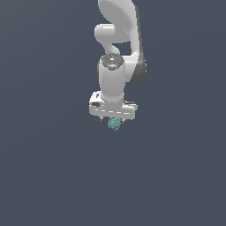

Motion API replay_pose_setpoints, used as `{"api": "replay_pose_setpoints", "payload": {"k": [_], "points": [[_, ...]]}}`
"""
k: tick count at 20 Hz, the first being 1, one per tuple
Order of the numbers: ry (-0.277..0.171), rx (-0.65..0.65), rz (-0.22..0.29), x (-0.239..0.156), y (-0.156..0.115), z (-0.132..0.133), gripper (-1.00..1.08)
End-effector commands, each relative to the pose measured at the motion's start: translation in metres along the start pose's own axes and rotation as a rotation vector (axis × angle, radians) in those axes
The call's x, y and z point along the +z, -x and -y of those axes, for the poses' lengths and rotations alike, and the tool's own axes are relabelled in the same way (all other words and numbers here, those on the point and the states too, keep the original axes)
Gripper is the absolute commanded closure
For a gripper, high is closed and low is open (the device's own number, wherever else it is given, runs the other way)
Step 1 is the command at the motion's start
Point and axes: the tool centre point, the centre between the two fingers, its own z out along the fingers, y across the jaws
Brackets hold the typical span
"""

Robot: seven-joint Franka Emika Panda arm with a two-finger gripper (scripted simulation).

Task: Pick up the object and move it to a goal position.

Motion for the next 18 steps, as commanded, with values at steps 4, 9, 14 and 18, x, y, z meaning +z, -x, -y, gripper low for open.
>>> {"api": "replay_pose_setpoints", "payload": {"k": [4,9,14,18], "points": [[0.000,0.129,0.015,0.029,0.027,0.003,-0.92],[0.002,0.221,0.026,0.048,0.046,0.004,-0.92],[0.005,0.278,0.032,0.059,0.059,0.004,-0.92],[0.006,0.300,0.034,0.063,0.064,0.004,-0.92]]}}
